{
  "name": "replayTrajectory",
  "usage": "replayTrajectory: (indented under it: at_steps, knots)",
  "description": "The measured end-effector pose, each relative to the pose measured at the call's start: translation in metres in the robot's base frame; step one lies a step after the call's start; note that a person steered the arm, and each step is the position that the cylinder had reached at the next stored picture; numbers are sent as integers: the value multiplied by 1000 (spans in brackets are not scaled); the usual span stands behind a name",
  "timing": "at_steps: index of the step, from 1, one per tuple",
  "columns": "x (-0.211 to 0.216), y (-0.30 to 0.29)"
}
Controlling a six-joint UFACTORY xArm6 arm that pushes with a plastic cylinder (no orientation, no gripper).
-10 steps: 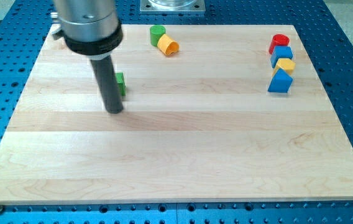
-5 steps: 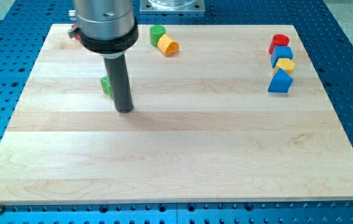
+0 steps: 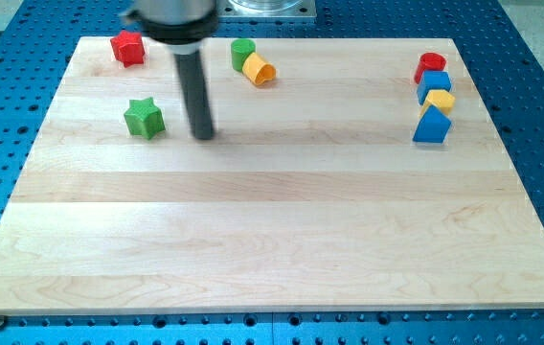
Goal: Place the green star diagonally below to the red star
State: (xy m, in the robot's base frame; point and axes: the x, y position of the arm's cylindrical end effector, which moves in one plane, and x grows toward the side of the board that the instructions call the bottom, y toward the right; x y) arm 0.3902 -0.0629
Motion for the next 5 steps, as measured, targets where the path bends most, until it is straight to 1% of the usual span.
replayTrajectory:
  at_steps: [1,2,4,5]
  knots:
    - [22,-35]
    - [25,-50]
    - [48,-45]
    - [31,-35]
